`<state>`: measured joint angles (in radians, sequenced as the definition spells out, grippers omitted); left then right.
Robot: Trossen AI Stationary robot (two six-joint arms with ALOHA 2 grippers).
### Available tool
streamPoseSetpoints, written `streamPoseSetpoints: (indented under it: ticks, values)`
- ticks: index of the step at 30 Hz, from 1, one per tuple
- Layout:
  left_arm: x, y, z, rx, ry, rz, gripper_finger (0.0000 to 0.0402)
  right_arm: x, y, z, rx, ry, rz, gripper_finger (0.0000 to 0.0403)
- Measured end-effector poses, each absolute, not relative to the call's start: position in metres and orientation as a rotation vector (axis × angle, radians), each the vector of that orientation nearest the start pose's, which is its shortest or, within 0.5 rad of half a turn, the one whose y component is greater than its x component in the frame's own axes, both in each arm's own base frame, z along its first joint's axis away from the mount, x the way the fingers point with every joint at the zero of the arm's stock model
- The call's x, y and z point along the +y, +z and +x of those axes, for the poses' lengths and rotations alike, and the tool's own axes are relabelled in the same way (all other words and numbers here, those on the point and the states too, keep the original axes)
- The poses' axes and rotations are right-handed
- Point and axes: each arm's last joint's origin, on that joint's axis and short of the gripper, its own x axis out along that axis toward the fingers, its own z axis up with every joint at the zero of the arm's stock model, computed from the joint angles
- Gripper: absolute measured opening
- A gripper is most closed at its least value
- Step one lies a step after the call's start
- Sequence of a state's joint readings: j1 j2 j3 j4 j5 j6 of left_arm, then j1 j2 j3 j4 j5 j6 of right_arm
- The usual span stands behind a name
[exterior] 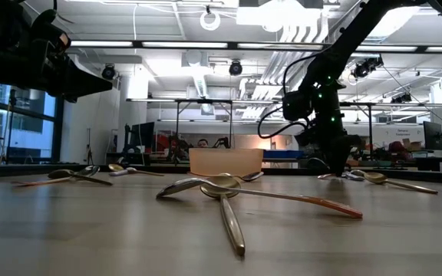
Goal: Sort silverware by color (type)
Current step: Put the orange spoon into the orange bin
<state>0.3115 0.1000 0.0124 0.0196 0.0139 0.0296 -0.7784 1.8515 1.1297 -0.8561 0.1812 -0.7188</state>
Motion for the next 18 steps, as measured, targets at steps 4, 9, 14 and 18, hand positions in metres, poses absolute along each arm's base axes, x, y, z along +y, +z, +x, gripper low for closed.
streamPoseSetpoints:
  ticks: [4,9,14,18]
  values:
    - [0.0312,0.1616,0.0982,0.071,0.297,0.018,0.0,-0.2253,0.144,0.221,1.7,-0.143,-0.056,0.0074]
    - [0.0312,0.1616,0.0982,0.071,0.297,0.018,0.0,-0.225,0.1439,0.2207,1.703,-0.145,-0.048,0.0061]
    - [0.0312,0.1616,0.0983,0.072,0.297,0.018,0.0,-0.2251,0.144,0.2208,1.703,-0.143,-0.051,0.0032]
    - [0.0312,0.1616,0.0983,0.072,0.296,0.018,0.0,-0.225,0.144,0.2208,1.704,-0.14,-0.053,0.0015]
